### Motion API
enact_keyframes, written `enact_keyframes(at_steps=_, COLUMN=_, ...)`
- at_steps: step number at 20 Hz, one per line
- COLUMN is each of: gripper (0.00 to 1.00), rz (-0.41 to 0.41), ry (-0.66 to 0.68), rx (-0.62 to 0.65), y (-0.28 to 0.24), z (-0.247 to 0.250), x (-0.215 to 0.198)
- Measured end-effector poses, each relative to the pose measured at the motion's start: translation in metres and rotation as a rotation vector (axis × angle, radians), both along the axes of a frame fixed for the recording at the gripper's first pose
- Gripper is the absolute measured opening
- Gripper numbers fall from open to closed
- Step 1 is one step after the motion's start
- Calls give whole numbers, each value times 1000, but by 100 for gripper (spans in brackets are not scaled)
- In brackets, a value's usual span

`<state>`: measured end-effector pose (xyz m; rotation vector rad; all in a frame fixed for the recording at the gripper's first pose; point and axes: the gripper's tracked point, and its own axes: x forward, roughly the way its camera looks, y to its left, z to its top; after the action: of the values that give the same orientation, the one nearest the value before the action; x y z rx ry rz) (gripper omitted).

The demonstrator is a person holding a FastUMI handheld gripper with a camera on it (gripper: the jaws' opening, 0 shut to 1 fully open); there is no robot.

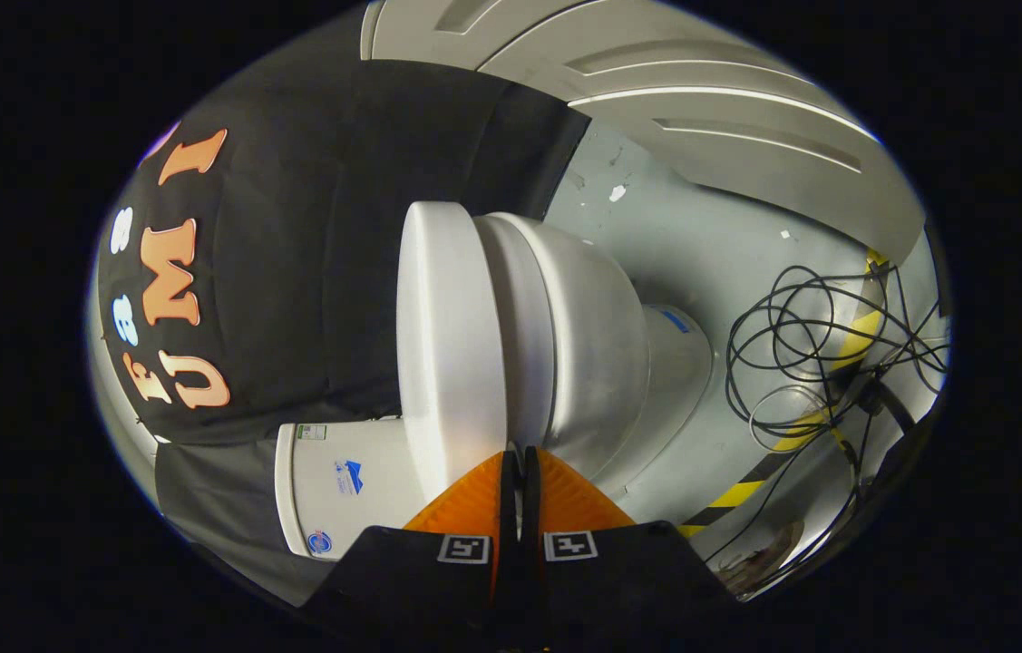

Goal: Open the toilet lid.

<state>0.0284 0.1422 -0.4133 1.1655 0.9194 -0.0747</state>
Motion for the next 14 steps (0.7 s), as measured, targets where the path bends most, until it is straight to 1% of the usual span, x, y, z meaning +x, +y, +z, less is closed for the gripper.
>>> enact_keyframes(at_steps=3, gripper=8, rz=16, ry=-31, rx=-88, y=-2, z=0, x=4)
enact_keyframes(at_steps=6, gripper=8, rz=7, ry=-27, rx=-101, y=-4, z=0, x=5)
enact_keyframes(at_steps=8, gripper=8, rz=21, ry=-39, rx=-150, y=-3, z=2, x=7)
enact_keyframes(at_steps=12, gripper=8, rz=35, ry=-110, rx=-276, y=-2, z=20, x=19)
enact_keyframes(at_steps=14, gripper=8, rz=55, ry=-134, rx=-316, y=3, z=31, x=21)
